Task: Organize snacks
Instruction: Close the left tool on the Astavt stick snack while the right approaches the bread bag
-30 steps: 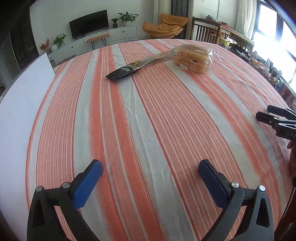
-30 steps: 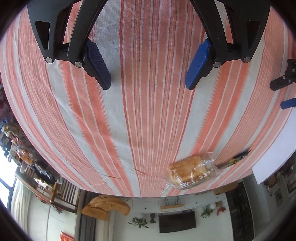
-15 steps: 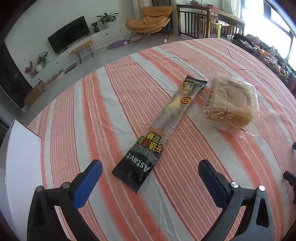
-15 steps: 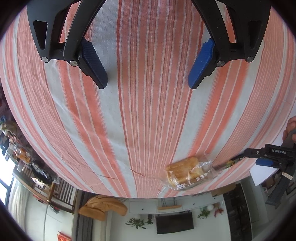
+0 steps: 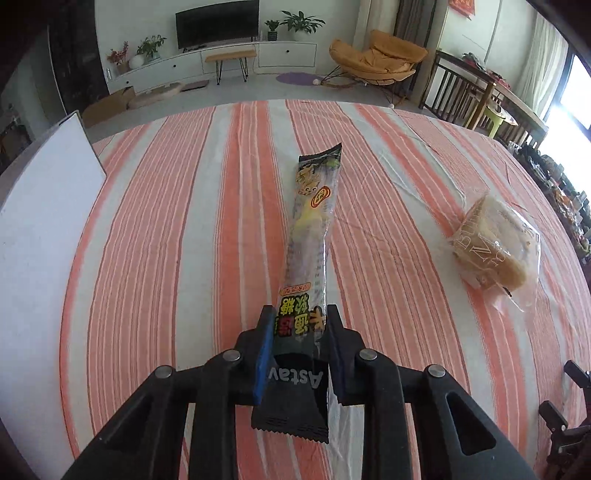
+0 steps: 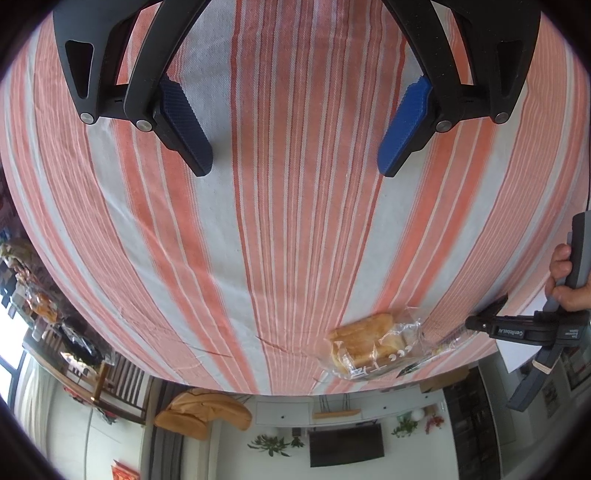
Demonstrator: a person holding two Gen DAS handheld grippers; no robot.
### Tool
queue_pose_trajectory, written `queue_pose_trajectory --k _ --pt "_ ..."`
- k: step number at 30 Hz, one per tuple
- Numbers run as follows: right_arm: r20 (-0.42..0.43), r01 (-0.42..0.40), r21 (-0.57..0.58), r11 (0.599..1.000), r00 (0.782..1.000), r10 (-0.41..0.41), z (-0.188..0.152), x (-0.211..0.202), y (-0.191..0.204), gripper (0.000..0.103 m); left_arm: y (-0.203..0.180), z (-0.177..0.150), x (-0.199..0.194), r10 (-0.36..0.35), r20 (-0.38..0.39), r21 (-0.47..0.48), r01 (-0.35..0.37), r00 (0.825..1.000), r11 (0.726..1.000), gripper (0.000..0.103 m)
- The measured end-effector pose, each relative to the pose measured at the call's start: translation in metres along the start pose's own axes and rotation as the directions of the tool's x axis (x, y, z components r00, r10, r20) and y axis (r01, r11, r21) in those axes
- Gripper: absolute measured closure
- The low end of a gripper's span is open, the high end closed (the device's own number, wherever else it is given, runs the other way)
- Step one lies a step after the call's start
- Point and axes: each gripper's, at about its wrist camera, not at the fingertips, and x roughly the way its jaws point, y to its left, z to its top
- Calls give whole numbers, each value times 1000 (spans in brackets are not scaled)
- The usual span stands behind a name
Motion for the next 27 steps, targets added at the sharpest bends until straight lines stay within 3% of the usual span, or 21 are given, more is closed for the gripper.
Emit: queue_pose_trajectory --k 2,5,6,8,9,10,12,16,21,27 --pt "0 0 0 1000 1000 0 0 0 0 10 13 -32 -20 6 -7 -45 -6 1000 999 77" --pt "0 0 0 1000 1000 0 0 0 0 10 20 -80 -48 12 -12 -39 -13 1000 999 77" --pt "0 0 0 1000 1000 0 0 0 0 10 20 -94 -55 17 -11 -24 -18 1000 1000 71" --pt "0 0 -1 1000 1000 0 0 0 0 10 17 -113 -62 7 -19 10 -6 1000 1000 43" --pt "0 0 -1 1000 1000 0 0 0 0 10 15 -117 -63 -3 -22 23 3 1000 1000 23" --pt "0 0 -1 1000 1000 0 0 0 0 10 13 -120 -63 -9 -19 34 9 1000 999 17" --pt "0 0 -1 1000 1000 0 0 0 0 10 8 -117 -58 -16 -35 55 18 999 998 15" --pt "0 0 -1 1000 1000 0 0 0 0 10 -2 -93 -39 50 1 103 -50 999 993 11" --pt "0 1 1 1000 1000 -1 0 -1 -1 10 26 -71 -26 130 40 -48 -128 991 991 9" --pt "0 1 0 1000 1000 -1 0 -1 -1 10 49 -78 -23 151 93 -70 -145 984 987 0"
